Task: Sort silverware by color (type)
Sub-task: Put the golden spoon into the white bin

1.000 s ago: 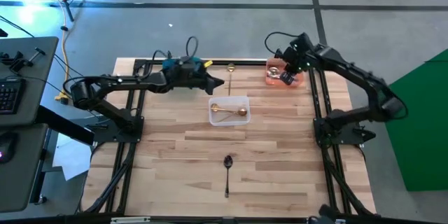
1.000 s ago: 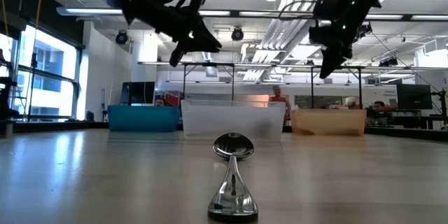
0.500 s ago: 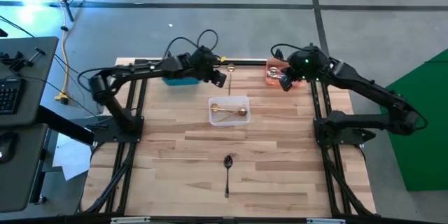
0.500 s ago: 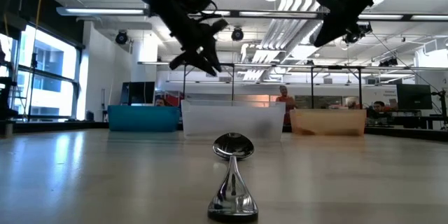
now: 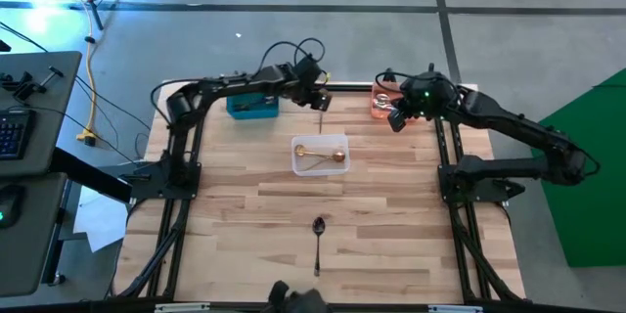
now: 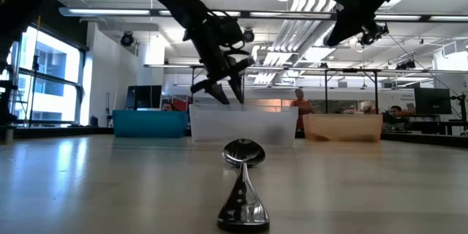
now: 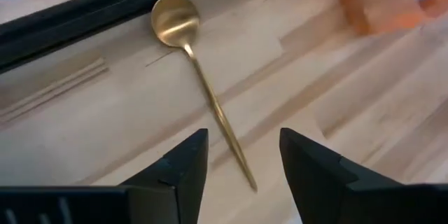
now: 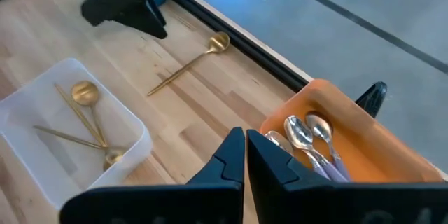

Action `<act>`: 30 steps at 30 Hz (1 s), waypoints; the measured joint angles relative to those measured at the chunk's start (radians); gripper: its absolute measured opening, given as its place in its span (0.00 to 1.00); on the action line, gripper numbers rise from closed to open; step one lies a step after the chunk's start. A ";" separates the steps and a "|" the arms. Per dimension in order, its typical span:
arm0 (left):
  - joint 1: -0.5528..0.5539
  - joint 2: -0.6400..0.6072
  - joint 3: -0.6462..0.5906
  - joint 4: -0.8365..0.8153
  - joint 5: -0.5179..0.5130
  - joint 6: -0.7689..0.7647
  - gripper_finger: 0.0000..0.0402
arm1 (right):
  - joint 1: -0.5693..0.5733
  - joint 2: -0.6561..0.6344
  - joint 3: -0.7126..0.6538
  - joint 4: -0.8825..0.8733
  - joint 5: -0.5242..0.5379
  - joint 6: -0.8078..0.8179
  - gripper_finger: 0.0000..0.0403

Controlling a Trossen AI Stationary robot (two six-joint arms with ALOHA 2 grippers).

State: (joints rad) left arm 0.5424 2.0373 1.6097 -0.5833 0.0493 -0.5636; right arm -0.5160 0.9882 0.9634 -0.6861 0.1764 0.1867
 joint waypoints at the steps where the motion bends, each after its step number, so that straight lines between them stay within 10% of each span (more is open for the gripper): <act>1: 0.006 0.019 0.021 -0.006 0.002 0.006 0.43 | 0.004 0.000 0.000 0.000 0.011 0.000 0.00; 30: 0.083 0.275 0.248 -0.117 0.019 0.178 0.43 | 0.039 0.000 0.000 0.003 0.043 0.079 0.00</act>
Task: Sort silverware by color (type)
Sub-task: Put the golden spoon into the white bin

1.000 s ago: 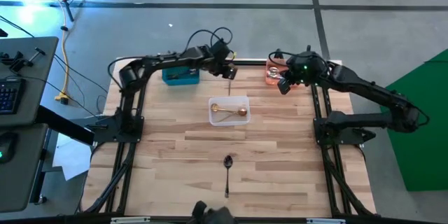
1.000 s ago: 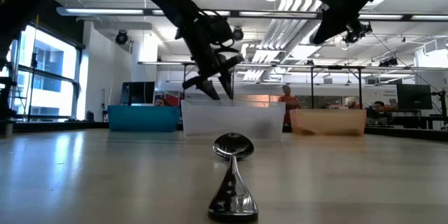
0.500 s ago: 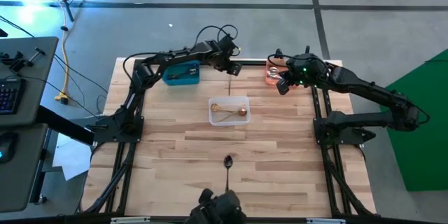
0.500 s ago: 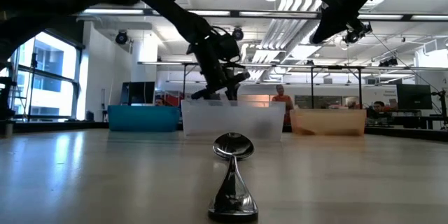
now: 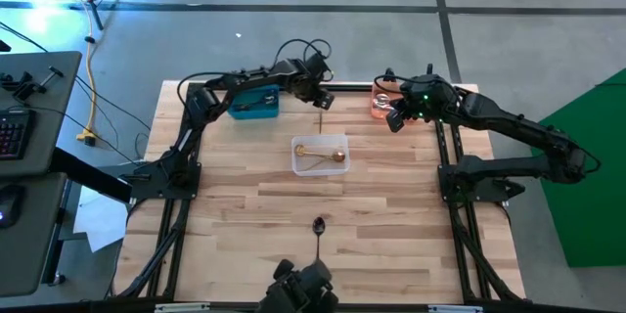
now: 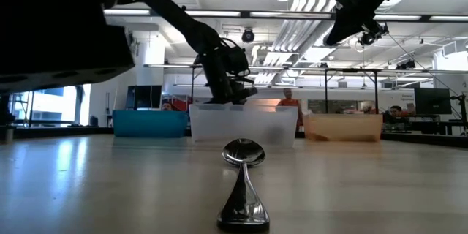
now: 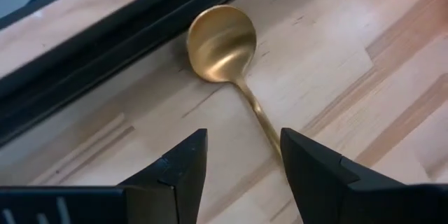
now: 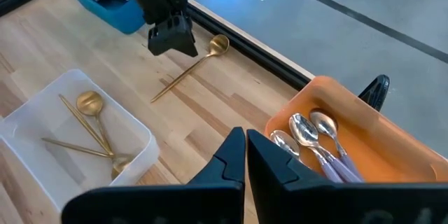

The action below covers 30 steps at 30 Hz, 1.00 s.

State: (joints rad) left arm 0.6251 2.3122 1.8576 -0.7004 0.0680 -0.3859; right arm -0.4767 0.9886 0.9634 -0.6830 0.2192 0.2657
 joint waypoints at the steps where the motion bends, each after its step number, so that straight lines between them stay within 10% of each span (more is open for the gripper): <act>1: 0.004 0.000 0.000 -0.005 0.002 0.006 0.43 | 0.000 0.000 0.000 0.000 0.000 0.000 0.00; 20: 0.046 -0.025 0.000 -0.097 0.134 0.443 0.02 | 0.000 0.000 0.000 -0.005 -0.001 0.003 0.00; 30: 0.063 -0.025 -0.001 -0.106 0.164 0.320 0.14 | 0.000 0.000 0.000 -0.009 -0.002 -0.004 0.00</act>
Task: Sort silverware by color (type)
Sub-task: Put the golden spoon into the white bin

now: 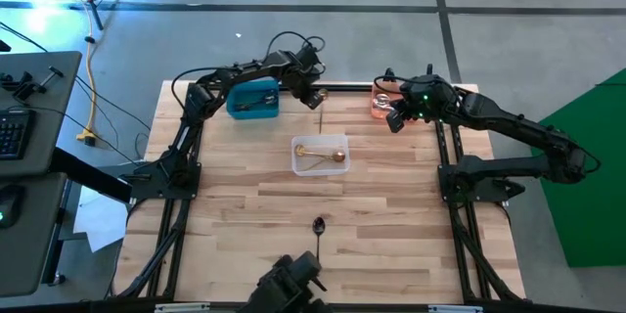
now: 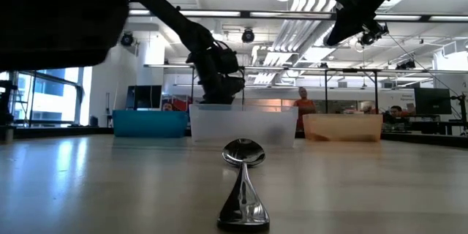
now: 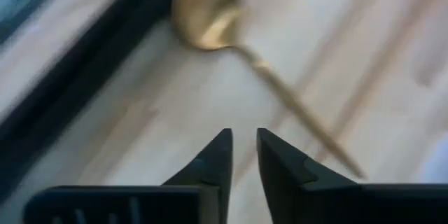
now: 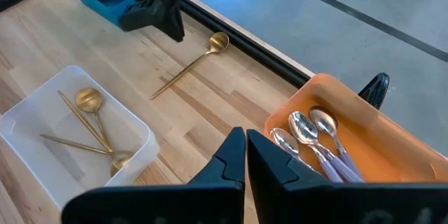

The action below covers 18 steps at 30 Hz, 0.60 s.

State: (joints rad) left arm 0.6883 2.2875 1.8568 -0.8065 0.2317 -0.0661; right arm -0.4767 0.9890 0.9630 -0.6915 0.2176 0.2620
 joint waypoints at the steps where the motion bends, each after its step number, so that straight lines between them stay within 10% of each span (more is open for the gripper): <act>1: 0.000 0.000 0.000 0.004 0.033 0.014 0.17 | 0.000 0.000 0.000 0.000 0.000 0.000 0.00; 10: 0.003 0.000 0.000 0.095 0.089 0.122 0.32 | 0.000 0.000 0.000 0.000 -0.032 0.020 0.00; 18: 0.009 -0.137 -0.068 0.098 0.071 0.078 0.06 | -0.006 0.107 0.000 0.117 -0.136 0.070 0.04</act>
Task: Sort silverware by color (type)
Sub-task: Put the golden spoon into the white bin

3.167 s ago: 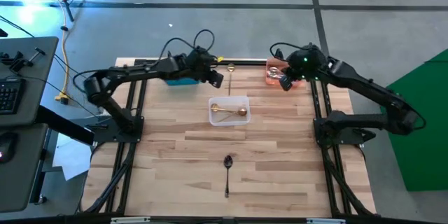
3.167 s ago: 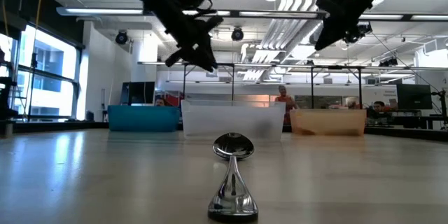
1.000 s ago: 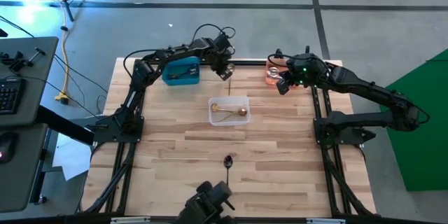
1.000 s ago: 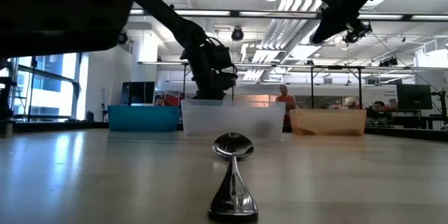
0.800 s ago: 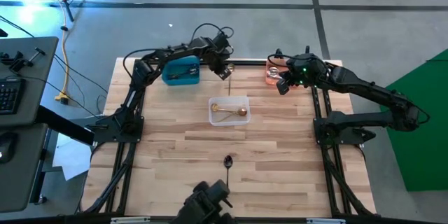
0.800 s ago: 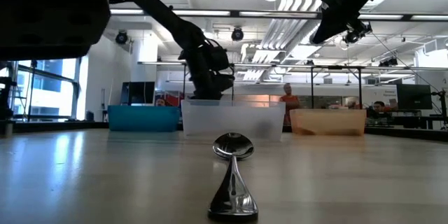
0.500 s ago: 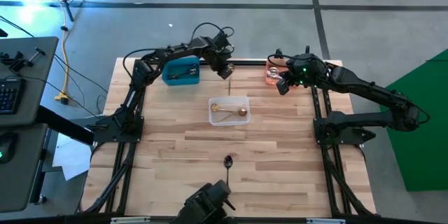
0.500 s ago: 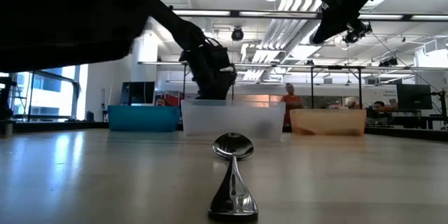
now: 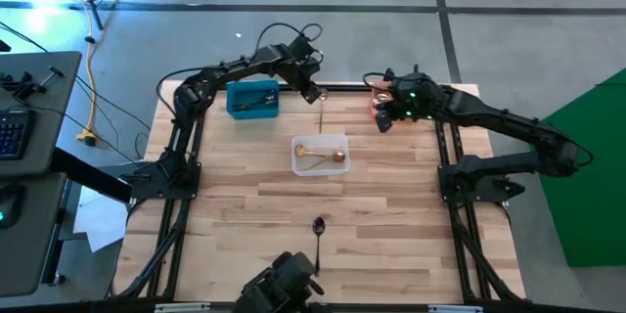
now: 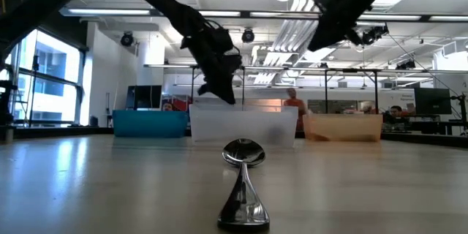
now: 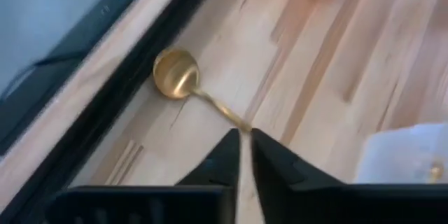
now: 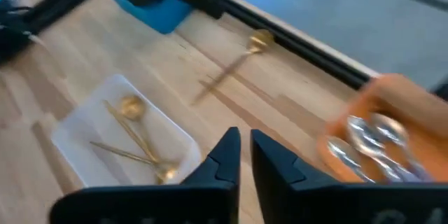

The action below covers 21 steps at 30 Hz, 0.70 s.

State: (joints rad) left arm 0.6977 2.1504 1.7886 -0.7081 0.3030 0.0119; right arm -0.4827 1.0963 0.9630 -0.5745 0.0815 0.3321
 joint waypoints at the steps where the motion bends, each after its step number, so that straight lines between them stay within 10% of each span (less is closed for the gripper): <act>1: 0.000 -0.028 -0.030 0.030 -0.007 -0.016 0.03 | -0.006 0.024 0.000 0.029 -0.020 0.000 0.07; 9: -0.006 -0.311 -0.369 0.337 -0.086 -0.161 0.02 | -0.120 0.226 0.006 0.312 -0.286 0.005 0.30; 21: -0.007 -0.676 -0.789 0.557 -0.175 -0.324 0.01 | -0.267 0.636 0.408 0.162 -0.448 -0.155 0.42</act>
State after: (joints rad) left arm 0.6910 1.4743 0.9994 -0.1514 0.1277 -0.3121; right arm -0.7498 1.7319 1.3708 -0.4126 -0.3664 0.1773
